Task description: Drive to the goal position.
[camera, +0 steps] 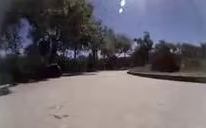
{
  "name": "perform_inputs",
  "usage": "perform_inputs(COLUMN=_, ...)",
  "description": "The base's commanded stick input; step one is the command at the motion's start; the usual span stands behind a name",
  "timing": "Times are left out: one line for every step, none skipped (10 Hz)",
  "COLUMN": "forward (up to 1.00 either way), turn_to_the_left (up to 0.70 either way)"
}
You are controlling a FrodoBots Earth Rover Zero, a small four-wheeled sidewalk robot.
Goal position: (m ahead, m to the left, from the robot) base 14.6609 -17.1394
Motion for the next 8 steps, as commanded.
perform_inputs(forward=0.85, turn_to_the_left=0.00)
perform_inputs(forward=0.85, turn_to_the_left=0.00)
perform_inputs(forward=0.85, turn_to_the_left=0.00)
perform_inputs(forward=0.85, turn_to_the_left=0.00)
perform_inputs(forward=0.85, turn_to_the_left=0.00)
perform_inputs(forward=0.85, turn_to_the_left=0.00)
perform_inputs(forward=0.85, turn_to_the_left=0.00)
perform_inputs(forward=0.85, turn_to_the_left=0.00)
